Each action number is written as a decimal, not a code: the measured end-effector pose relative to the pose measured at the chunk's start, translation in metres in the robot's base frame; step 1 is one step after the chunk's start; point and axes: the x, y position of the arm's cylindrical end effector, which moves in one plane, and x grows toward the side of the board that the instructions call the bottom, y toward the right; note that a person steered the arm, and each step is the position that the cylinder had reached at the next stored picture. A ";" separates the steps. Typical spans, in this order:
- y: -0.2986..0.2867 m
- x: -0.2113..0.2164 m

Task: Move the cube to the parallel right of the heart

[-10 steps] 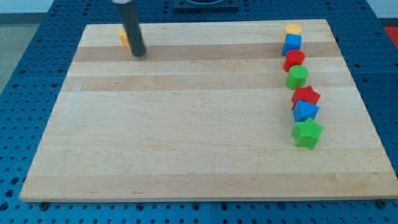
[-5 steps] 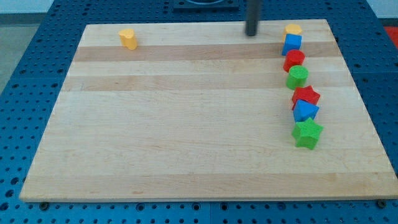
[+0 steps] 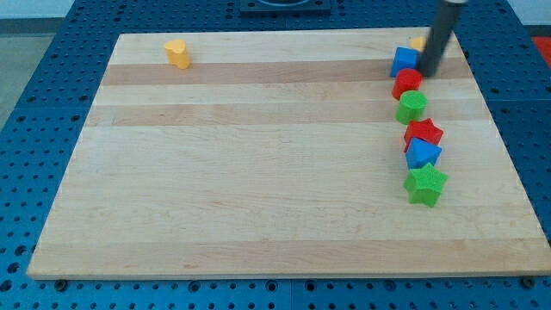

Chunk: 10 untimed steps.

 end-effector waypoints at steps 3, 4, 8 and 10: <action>-0.018 -0.048; -0.004 -0.071; -0.032 -0.076; -0.104 -0.076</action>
